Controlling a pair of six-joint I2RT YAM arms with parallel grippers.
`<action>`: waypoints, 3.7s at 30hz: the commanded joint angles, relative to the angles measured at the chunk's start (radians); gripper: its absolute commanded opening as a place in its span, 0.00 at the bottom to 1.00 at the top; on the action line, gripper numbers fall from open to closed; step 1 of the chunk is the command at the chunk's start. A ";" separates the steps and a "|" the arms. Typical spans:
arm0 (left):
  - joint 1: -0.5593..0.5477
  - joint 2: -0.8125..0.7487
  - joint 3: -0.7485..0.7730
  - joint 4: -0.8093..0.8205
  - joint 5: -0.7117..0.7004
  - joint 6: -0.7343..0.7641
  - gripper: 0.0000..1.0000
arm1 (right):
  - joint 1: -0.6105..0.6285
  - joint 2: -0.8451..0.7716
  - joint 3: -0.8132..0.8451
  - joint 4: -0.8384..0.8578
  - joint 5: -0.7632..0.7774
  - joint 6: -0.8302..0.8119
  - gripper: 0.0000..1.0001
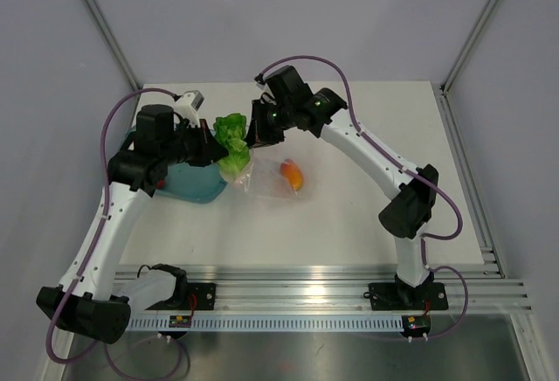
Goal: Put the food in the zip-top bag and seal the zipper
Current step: Place the fake vegetable in the zipper food storage bag.
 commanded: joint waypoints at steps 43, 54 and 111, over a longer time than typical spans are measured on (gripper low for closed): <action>0.202 -0.129 0.087 0.352 0.201 -0.423 0.00 | 0.020 -0.253 -0.531 0.763 -0.175 0.309 0.04; 0.205 -0.149 -0.149 0.576 0.324 -0.631 0.00 | 0.008 -0.283 -0.562 0.801 -0.175 0.321 0.04; 0.231 -0.104 -0.060 0.066 0.255 -0.166 0.00 | -0.124 -0.329 -0.547 0.904 -0.238 0.340 0.03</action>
